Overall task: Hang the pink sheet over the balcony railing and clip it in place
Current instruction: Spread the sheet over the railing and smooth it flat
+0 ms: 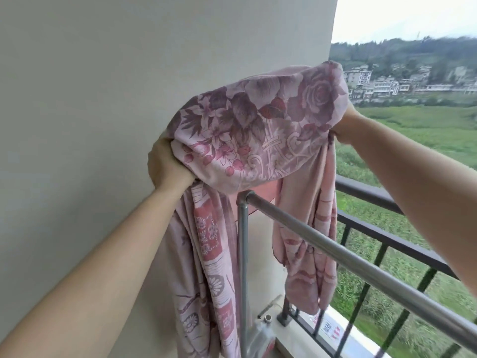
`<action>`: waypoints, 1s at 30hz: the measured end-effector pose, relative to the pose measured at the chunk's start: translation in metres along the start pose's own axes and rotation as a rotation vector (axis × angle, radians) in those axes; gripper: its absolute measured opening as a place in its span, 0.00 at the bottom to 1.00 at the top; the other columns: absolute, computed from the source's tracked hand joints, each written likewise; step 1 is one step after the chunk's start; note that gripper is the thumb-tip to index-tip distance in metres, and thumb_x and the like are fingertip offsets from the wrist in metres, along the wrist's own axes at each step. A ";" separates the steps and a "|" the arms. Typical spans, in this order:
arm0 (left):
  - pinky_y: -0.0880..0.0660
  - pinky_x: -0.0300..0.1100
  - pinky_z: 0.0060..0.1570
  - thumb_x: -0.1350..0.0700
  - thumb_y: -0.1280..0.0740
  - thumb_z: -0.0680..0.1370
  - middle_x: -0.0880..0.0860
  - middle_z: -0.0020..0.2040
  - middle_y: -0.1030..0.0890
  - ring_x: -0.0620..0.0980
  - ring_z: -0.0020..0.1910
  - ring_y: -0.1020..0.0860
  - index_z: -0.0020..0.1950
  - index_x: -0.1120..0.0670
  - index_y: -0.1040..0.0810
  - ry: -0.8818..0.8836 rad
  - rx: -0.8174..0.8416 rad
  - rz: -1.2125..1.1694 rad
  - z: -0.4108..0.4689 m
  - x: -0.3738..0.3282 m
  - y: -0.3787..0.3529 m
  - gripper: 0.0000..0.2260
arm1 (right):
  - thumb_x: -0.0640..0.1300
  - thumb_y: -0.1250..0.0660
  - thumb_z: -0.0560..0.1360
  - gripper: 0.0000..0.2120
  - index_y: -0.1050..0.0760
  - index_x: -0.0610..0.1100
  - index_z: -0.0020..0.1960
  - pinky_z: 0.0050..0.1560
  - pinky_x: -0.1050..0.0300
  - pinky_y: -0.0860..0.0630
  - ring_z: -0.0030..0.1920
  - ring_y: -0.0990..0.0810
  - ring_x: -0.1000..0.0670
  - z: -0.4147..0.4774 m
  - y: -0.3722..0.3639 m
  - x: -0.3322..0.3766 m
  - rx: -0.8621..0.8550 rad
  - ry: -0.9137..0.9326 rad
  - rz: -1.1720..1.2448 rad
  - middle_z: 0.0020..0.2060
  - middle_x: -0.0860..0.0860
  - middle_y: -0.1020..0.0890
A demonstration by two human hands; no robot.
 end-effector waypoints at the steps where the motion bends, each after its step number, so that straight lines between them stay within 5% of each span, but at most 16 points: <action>1: 0.27 0.42 0.40 0.52 0.32 0.74 0.54 0.46 0.16 0.56 0.46 0.19 0.45 0.52 0.22 -0.013 0.011 -0.023 -0.004 -0.002 0.002 0.04 | 0.45 0.33 0.73 0.03 0.24 0.46 0.45 0.48 0.53 0.24 0.46 0.22 0.48 -0.001 0.012 -0.003 -0.023 -0.026 -0.036 0.44 0.48 0.20; 5: 0.27 0.41 0.39 0.51 0.33 0.74 0.50 0.44 0.17 0.53 0.45 0.19 0.45 0.53 0.22 -0.055 0.027 -0.105 -0.028 -0.014 0.018 0.06 | 0.48 0.33 0.66 0.08 0.24 0.44 0.39 0.40 0.50 0.28 0.40 0.25 0.46 -0.043 0.058 0.007 -0.076 -0.059 -0.036 0.40 0.44 0.21; 10: 0.30 0.41 0.38 0.52 0.33 0.74 0.53 0.45 0.17 0.55 0.46 0.19 0.44 0.53 0.25 -0.144 0.030 -0.127 -0.063 -0.044 0.060 0.05 | 0.44 0.34 0.68 0.11 0.24 0.50 0.27 0.36 0.59 0.28 0.33 0.26 0.54 -0.145 0.080 0.068 -0.106 0.050 0.086 0.29 0.53 0.23; 15: 0.30 0.42 0.41 0.53 0.33 0.74 0.51 0.46 0.20 0.53 0.45 0.22 0.50 0.56 0.24 -0.171 0.129 -0.093 -0.116 -0.044 0.079 0.09 | 0.38 0.33 0.73 0.06 0.27 0.40 0.38 0.38 0.61 0.24 0.35 0.22 0.52 -0.223 0.076 0.078 0.060 0.004 -0.024 0.33 0.49 0.20; 17: 0.31 0.43 0.41 0.52 0.33 0.75 0.49 0.44 0.23 0.53 0.44 0.24 0.53 0.56 0.24 -0.125 0.213 -0.018 -0.142 -0.029 0.072 0.10 | 0.30 0.37 0.77 0.11 0.26 0.43 0.40 0.36 0.66 0.24 0.36 0.21 0.54 -0.245 0.071 0.062 0.107 -0.077 -0.152 0.33 0.53 0.20; 21: 0.27 0.45 0.42 0.53 0.35 0.75 0.56 0.51 0.19 0.60 0.50 0.20 0.55 0.55 0.26 -0.105 0.494 0.142 -0.207 0.013 0.041 0.11 | 0.43 0.25 0.69 0.10 0.24 0.41 0.43 0.53 0.49 0.20 0.51 0.19 0.43 -0.273 0.078 -0.016 0.192 -0.515 -0.574 0.45 0.43 0.18; 24: 0.23 0.48 0.45 0.51 0.36 0.74 0.54 0.53 0.22 0.58 0.49 0.21 0.58 0.51 0.30 -0.068 0.626 0.199 -0.258 0.040 0.031 0.15 | 0.37 0.34 0.78 0.05 0.26 0.41 0.44 0.59 0.40 0.21 0.57 0.20 0.39 -0.318 0.071 -0.041 0.396 -0.670 -0.818 0.41 0.45 0.21; 27: 0.23 0.48 0.44 0.46 0.34 0.71 0.50 0.56 0.27 0.55 0.50 0.22 0.66 0.47 0.35 -0.145 0.613 0.152 -0.301 0.035 0.032 0.25 | 0.35 0.34 0.78 0.02 0.26 0.38 0.51 0.38 0.51 0.17 0.47 0.16 0.41 -0.323 0.080 -0.039 0.360 -0.617 -0.821 0.41 0.45 0.20; 30: 0.24 0.49 0.42 0.44 0.35 0.69 0.50 0.59 0.28 0.57 0.50 0.21 0.69 0.49 0.33 -0.259 0.485 0.050 -0.319 0.009 0.039 0.28 | 0.33 0.27 0.73 0.04 0.22 0.33 0.44 0.22 0.59 0.22 0.28 0.19 0.50 -0.304 0.086 -0.026 0.311 -0.482 -0.887 0.39 0.40 0.17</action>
Point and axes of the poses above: each hand's wrist, its own z-axis towards the middle knuckle, its own y-axis out of the back of the hand, x = y × z, the point moved 8 cm from there along z, towards the middle knuckle
